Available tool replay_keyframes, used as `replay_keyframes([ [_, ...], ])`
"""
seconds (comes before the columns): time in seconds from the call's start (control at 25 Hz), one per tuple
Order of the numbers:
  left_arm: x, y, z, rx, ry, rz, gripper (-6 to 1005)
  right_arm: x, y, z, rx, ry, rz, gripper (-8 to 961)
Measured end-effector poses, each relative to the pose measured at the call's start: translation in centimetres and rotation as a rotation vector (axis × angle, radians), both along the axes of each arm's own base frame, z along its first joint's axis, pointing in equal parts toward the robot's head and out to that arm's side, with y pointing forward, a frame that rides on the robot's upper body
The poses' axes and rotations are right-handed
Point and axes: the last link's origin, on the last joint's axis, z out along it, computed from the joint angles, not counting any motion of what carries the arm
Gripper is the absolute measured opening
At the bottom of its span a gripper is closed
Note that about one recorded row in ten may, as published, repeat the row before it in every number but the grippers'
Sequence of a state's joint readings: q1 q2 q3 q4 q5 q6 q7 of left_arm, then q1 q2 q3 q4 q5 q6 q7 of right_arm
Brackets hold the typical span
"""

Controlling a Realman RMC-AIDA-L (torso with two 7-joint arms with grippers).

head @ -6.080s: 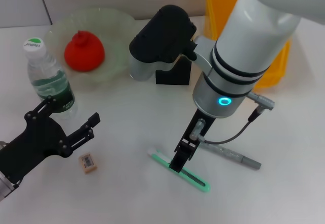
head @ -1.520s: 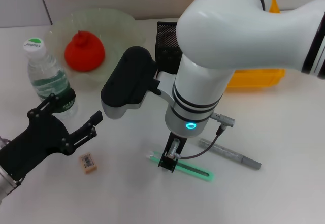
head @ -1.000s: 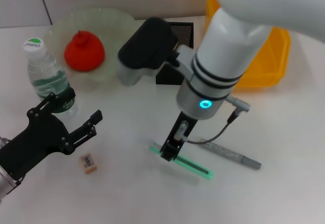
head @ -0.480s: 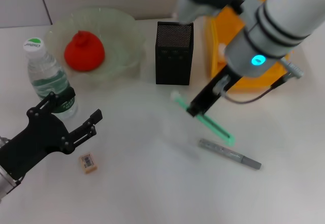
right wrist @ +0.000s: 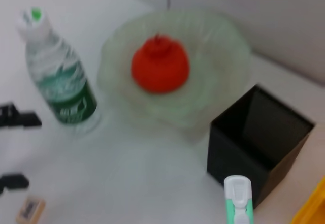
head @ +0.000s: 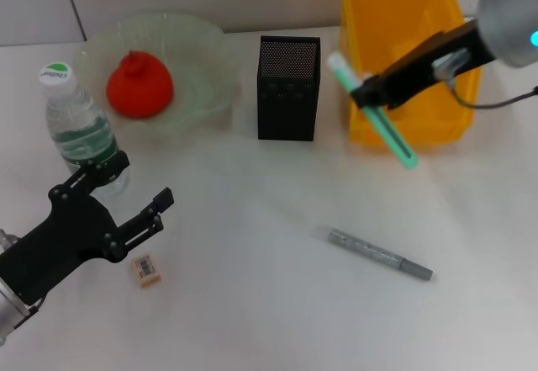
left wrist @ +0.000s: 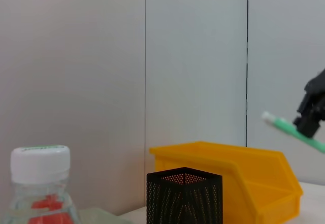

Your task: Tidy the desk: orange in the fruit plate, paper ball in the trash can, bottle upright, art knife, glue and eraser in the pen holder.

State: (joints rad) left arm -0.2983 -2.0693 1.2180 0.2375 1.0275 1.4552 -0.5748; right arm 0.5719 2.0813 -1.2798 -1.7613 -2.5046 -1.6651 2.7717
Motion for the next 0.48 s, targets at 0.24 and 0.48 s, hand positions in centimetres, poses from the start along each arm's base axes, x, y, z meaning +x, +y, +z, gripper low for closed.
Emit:
replay_keyframes([
  [0.24, 0.3, -0.2, -0.2, -0.009, -0.009, -0.011, 802, 0.5, -0.7, 2.8, 0.082, 0.221, 0.095, 160],
  [0.48, 0.4, -0.2, -0.3, -0.017, -0.012, -0.02, 802, 1.2, -0.5, 3.5, 0.174, 0.386, 0.225, 161],
])
